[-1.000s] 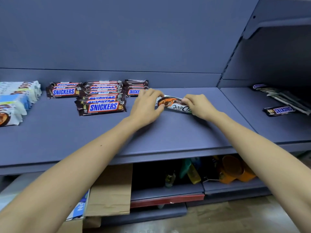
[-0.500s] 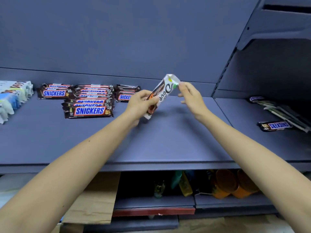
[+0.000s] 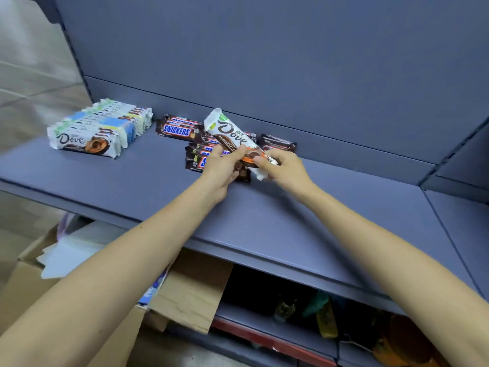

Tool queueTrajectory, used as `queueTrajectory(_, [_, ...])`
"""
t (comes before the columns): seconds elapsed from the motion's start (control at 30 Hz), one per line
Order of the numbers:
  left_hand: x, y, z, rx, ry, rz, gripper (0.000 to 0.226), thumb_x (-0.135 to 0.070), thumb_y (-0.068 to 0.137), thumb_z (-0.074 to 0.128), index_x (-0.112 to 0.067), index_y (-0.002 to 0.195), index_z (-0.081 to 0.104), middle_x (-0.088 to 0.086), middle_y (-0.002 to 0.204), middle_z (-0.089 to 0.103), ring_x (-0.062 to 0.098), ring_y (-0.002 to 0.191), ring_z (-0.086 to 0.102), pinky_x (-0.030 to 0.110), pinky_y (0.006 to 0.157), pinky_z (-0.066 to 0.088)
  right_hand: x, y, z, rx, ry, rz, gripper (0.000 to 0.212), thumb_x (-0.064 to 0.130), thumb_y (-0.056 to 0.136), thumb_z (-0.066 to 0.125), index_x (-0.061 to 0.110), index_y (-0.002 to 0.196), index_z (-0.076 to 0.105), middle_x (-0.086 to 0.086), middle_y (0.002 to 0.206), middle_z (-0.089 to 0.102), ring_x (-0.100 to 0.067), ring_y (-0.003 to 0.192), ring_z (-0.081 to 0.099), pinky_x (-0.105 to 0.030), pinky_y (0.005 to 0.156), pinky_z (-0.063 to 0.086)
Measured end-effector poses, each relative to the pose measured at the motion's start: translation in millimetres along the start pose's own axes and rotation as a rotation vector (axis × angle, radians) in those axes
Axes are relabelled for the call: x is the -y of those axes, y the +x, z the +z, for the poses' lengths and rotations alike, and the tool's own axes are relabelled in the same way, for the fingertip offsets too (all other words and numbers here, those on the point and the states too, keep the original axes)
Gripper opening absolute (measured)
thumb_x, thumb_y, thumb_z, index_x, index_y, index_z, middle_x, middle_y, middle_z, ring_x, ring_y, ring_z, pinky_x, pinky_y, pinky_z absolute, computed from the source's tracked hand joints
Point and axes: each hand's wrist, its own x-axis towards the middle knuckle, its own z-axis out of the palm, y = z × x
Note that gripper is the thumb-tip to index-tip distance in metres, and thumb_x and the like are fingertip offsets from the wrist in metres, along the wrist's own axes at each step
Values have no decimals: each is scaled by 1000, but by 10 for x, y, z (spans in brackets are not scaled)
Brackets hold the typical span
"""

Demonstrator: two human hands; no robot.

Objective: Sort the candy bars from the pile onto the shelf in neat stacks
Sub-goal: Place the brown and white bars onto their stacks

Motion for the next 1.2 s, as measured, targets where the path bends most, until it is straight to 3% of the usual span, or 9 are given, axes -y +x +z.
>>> queueTrajectory(0.17, [-148, 19, -776, -90, 460, 152, 9, -24, 90, 58, -19, 97, 61, -9, 80, 61, 2, 71, 53, 19, 64, 40, 246, 219, 515, -11, -95, -104, 23, 26, 85, 65, 7, 73, 67, 0, 55, 50, -9, 53, 38, -23, 56, 31])
queueTrajectory(0.3, [-192, 23, -1409, -206, 821, 303, 10, -19, 90, 56, -18, 92, 65, -6, 87, 63, 7, 82, 54, 18, 76, 37, 440, 367, 960, 9, -137, -121, 23, 26, 85, 64, 5, 77, 69, 5, 49, 47, -6, 49, 41, -24, 55, 32])
queueTrajectory(0.37, [-210, 0, -1722, -223, 957, 403, 14, -13, 90, 53, -11, 93, 66, -3, 92, 66, 8, 86, 56, 13, 76, 34, 538, 417, 1179, 32, -155, -134, 20, 25, 86, 63, 8, 79, 70, 11, 48, 49, 0, 46, 48, -13, 51, 32])
queueTrajectory(0.47, [-190, 25, -2177, -221, 1146, 486, 18, -14, 87, 52, -7, 90, 68, 5, 90, 71, 23, 89, 64, 26, 78, 44, 680, 489, 1473, 102, -156, -145, 18, 24, 87, 61, 9, 86, 71, 6, 51, 55, 4, 43, 49, -9, 50, 36])
queueTrajectory(0.57, [-195, 30, -2514, -248, 1306, 477, 41, -38, 81, 35, -14, 90, 66, 4, 94, 69, 31, 95, 59, 41, 81, 48, 828, 615, 1730, 138, -196, -150, 18, 26, 88, 60, 11, 90, 70, 2, 55, 58, 0, 46, 51, -7, 53, 37])
queueTrajectory(0.7, [-191, 49, -2666, -260, 1337, 409, 41, -40, 82, 36, -15, 100, 63, 3, 109, 63, 28, 109, 48, 35, 88, 40, 1020, 787, 2043, 146, -219, -178, 20, 26, 89, 60, 9, 86, 69, 9, 49, 53, 8, 44, 50, -7, 56, 37])
queueTrajectory(0.87, [-135, 92, -2683, -300, 1295, 417, 21, -28, 89, 48, -16, 100, 62, -2, 111, 62, 22, 112, 45, 32, 83, 41, 1154, 938, 2368, 168, -237, -186, 26, 24, 87, 62, -1, 83, 67, -8, 52, 58, -1, 41, 50, -11, 56, 40])
queueTrajectory(0.97, [-126, 86, -2677, -330, 1235, 399, 19, -27, 85, 48, -17, 94, 62, -4, 103, 64, 19, 111, 47, 33, 82, 44, 1178, 988, 2527, 151, -256, -196, 26, 26, 83, 67, 0, 85, 65, -15, 67, 62, -19, 61, 54, -33, 70, 47])
queueTrajectory(1.2, [-140, 67, -2666, -352, 1199, 397, 20, -25, 86, 47, -13, 93, 62, -2, 100, 63, 19, 110, 48, 35, 77, 45, 1248, 999, 2687, 135, -361, -204, 35, 32, 80, 69, 15, 84, 39, -5, 82, 55, -23, 77, 49, -29, 62, 33])
